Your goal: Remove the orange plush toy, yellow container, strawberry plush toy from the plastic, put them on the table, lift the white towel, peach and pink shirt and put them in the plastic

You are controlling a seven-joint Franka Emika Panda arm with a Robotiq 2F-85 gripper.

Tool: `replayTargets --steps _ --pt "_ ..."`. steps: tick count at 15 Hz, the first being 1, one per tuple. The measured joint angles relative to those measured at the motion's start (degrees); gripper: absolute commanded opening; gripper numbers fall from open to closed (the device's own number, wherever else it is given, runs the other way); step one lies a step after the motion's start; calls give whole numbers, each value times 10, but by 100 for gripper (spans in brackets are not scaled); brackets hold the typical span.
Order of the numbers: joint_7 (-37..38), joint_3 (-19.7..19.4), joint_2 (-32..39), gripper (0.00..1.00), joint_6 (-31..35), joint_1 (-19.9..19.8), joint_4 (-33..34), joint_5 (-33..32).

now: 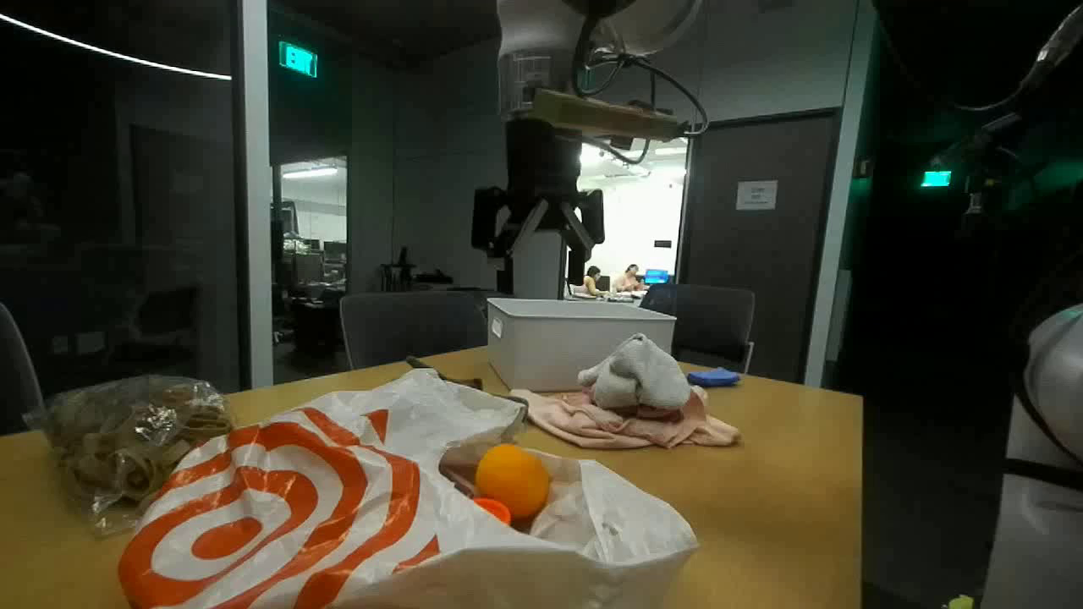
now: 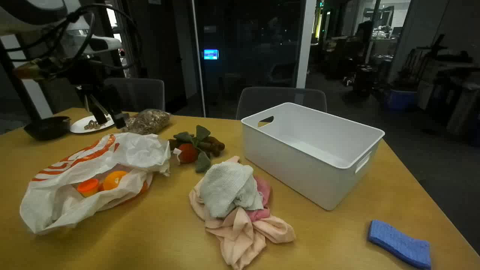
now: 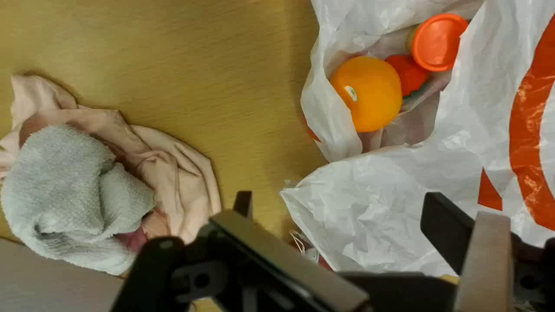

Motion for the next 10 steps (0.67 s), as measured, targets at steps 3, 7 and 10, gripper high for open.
replayTargets --steps 3,7,10 --pt "0 0 -1 100 0 0 6 0" --pt "-1 -4 0 100 -1 6 3 1" --pt "-17 -15 5 100 -1 28 -25 21"
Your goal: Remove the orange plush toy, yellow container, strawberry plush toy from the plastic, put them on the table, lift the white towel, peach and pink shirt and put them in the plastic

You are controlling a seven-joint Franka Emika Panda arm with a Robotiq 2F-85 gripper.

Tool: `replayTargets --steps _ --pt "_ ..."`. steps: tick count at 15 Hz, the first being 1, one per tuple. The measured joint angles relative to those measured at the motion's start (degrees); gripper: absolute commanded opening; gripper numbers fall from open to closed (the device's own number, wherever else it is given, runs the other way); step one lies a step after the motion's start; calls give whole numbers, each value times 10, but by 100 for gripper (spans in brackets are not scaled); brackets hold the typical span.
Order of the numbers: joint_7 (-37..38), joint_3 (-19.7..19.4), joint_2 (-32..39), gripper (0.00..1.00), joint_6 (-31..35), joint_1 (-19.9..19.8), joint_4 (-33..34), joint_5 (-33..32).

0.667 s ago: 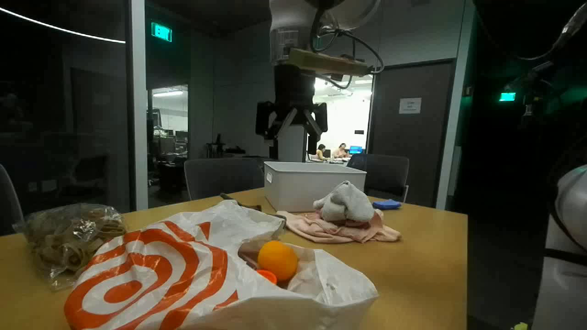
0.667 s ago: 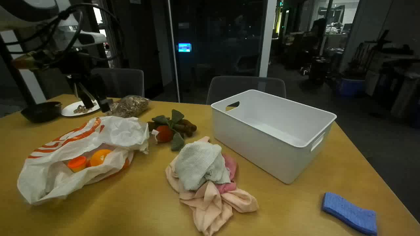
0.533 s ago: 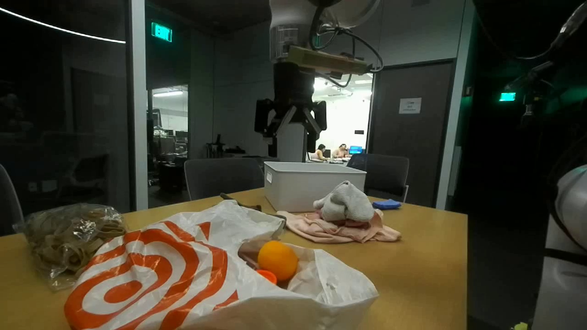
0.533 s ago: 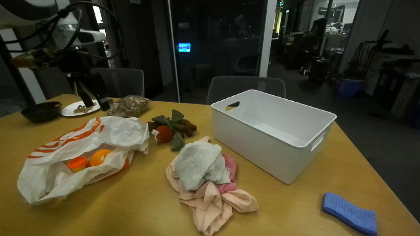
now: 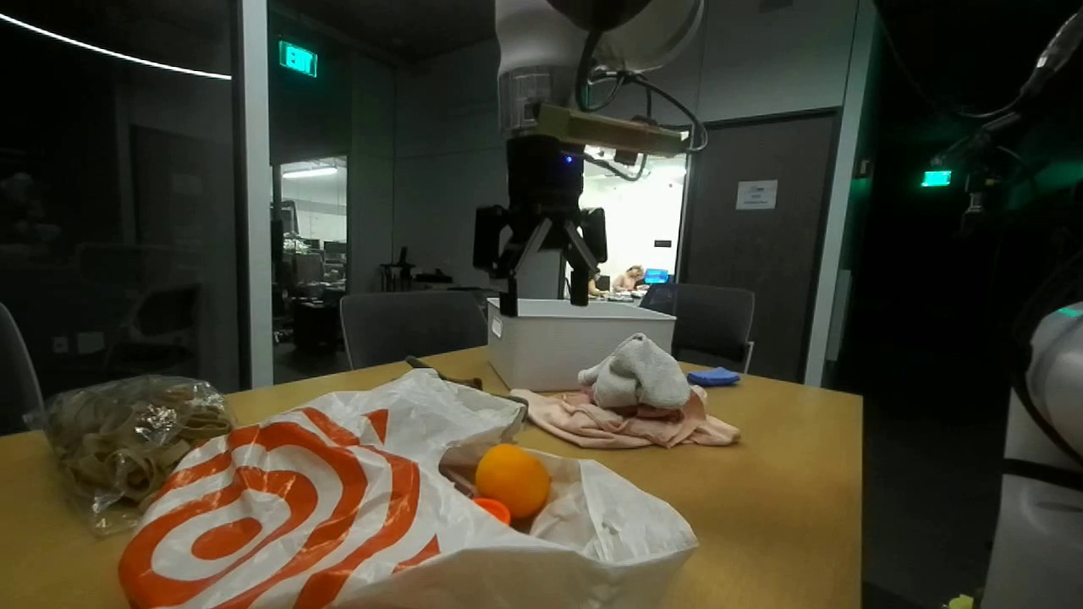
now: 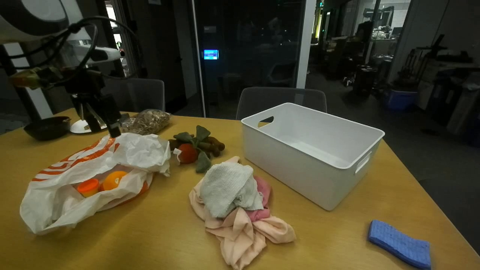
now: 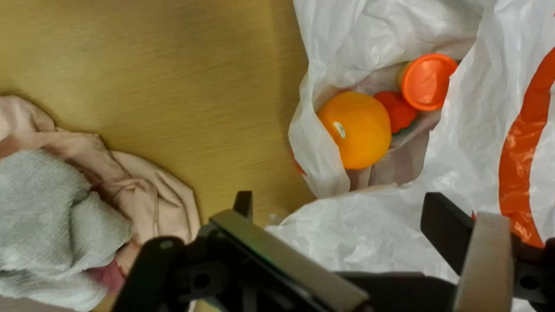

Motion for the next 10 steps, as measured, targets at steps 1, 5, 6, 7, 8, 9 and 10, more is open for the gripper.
replayTargets --steps 1,5,6,7,8,9,10 --pt "-10 -3 3 100 2 9 -14 12" --pt "-51 -9 32 100 66 36 -76 41" --pt "-56 -9 42 100 98 40 -89 40" --pt "-58 -9 54 100 132 41 -101 37" --pt "-59 -9 67 100 167 42 -111 29" --pt "-59 -9 81 100 196 41 -118 20" --pt "-58 -10 94 100 216 41 -122 14"
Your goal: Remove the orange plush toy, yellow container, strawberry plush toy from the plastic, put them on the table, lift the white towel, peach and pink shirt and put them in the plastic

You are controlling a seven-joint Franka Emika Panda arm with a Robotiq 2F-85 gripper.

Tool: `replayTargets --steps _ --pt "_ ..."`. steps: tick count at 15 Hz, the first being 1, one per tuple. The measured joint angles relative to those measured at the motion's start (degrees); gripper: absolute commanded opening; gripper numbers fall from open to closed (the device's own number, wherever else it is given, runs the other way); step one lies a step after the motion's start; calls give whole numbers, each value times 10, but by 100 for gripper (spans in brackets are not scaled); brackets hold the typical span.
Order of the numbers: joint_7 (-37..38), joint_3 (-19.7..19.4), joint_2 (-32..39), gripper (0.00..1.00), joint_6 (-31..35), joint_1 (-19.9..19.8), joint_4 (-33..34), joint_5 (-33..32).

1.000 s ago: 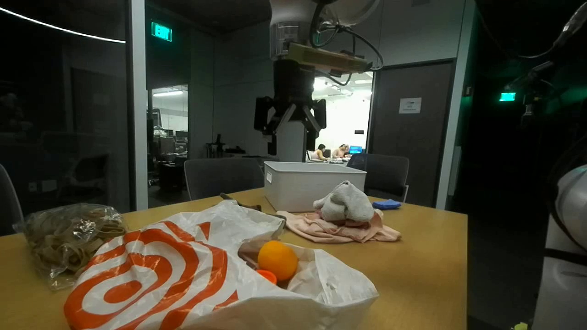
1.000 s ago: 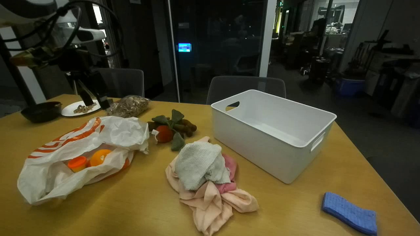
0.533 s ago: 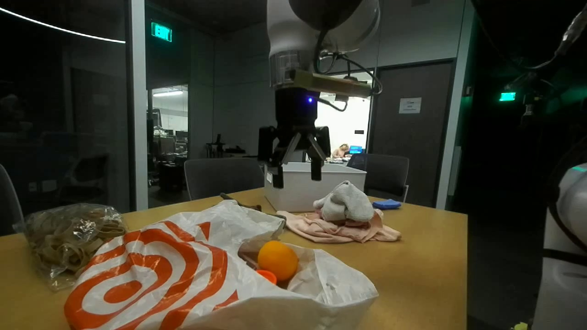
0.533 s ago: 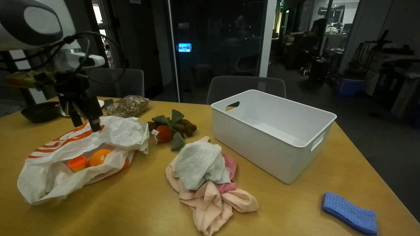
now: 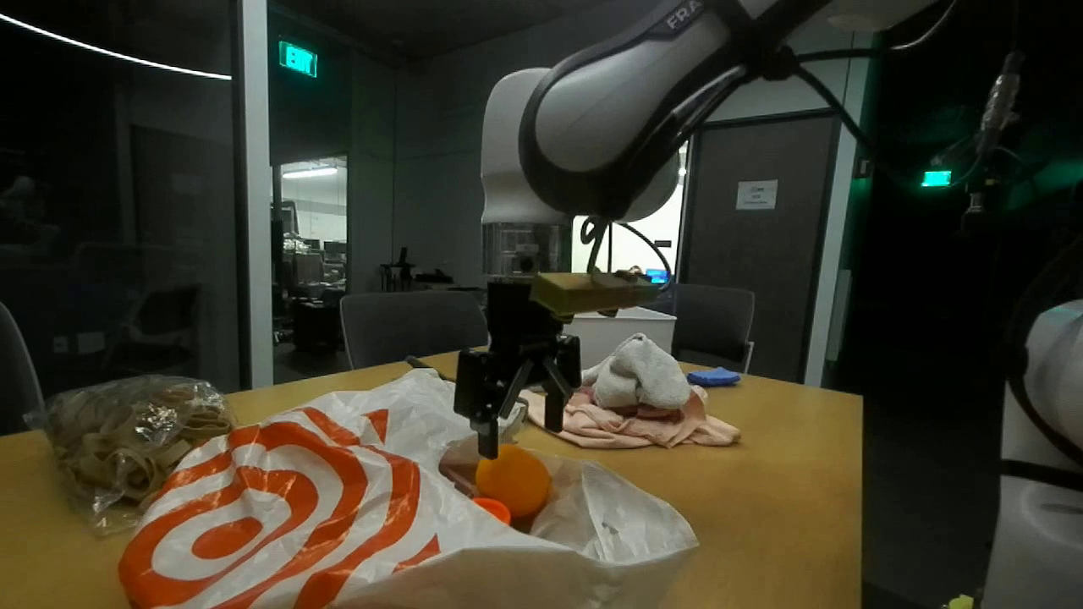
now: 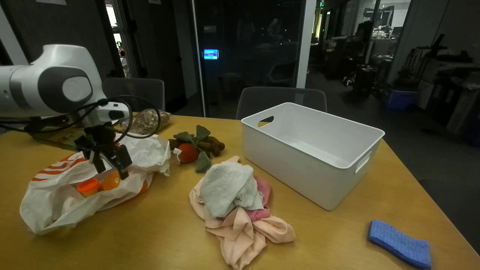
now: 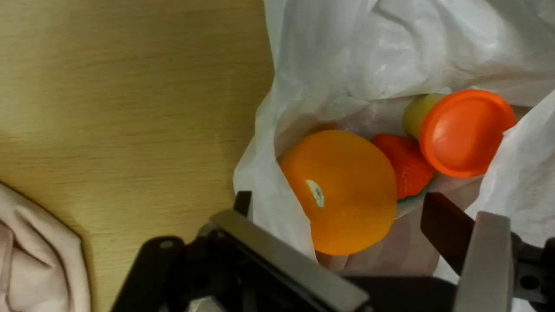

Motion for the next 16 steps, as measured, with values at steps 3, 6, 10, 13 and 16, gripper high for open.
replayTargets --steps 3,6,10,13,16 --pt "-2 -8 34 100 28 1 -3 0" --pt "-10 -14 57 77 36 4 -3 12" --pt "-10 -14 64 99 47 9 -2 11" --pt "4 -14 61 100 54 13 -2 -5" --pt "41 -10 50 100 52 16 -4 -37"
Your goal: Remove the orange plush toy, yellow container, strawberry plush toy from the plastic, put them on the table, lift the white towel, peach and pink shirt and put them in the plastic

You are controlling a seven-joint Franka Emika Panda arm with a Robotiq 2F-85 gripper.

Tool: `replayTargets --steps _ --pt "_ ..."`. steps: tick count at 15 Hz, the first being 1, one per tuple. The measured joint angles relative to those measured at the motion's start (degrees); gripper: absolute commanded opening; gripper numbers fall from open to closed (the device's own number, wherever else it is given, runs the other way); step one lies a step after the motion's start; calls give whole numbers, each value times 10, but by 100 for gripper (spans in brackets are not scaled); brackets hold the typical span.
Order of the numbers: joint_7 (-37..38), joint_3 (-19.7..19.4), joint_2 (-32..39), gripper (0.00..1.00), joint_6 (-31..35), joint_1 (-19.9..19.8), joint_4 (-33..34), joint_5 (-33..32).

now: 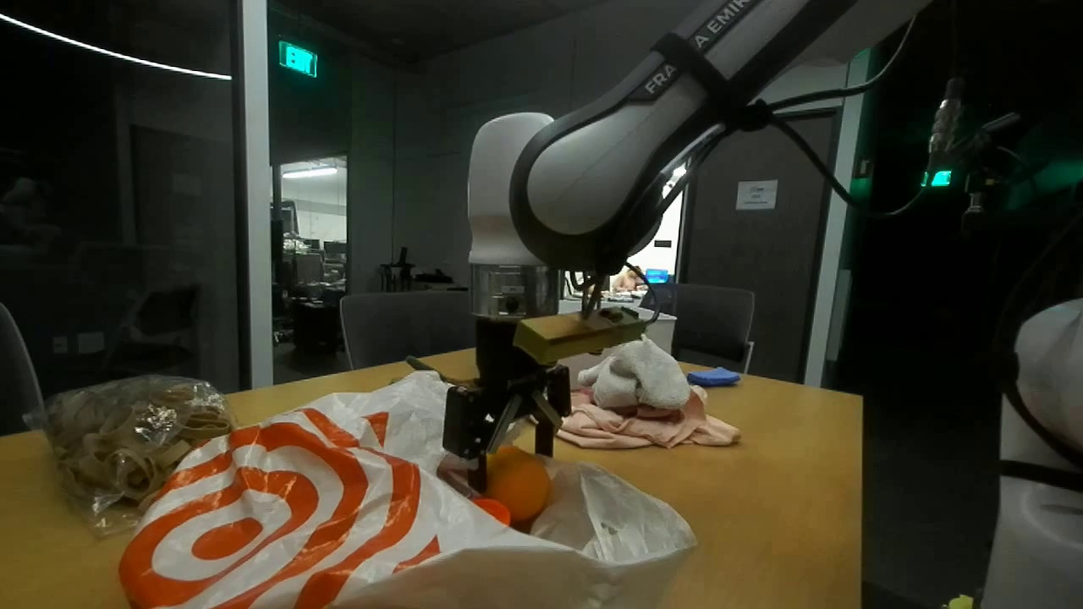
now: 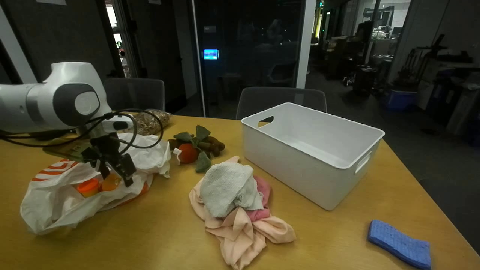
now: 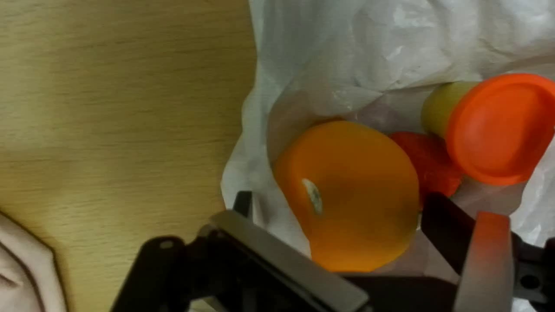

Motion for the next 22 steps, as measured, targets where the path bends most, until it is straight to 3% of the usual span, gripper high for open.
replayTargets --steps 13,14,15,21,22 --pt "15 26 -30 100 -4 36 -18 -2" --pt "15 24 -28 75 -3 34 -19 -2" --pt "15 22 -26 74 -2 33 -20 -2" --pt "13 6 -21 28 -2 28 -22 -1" --pt "13 5 -22 27 -2 28 -22 -1"
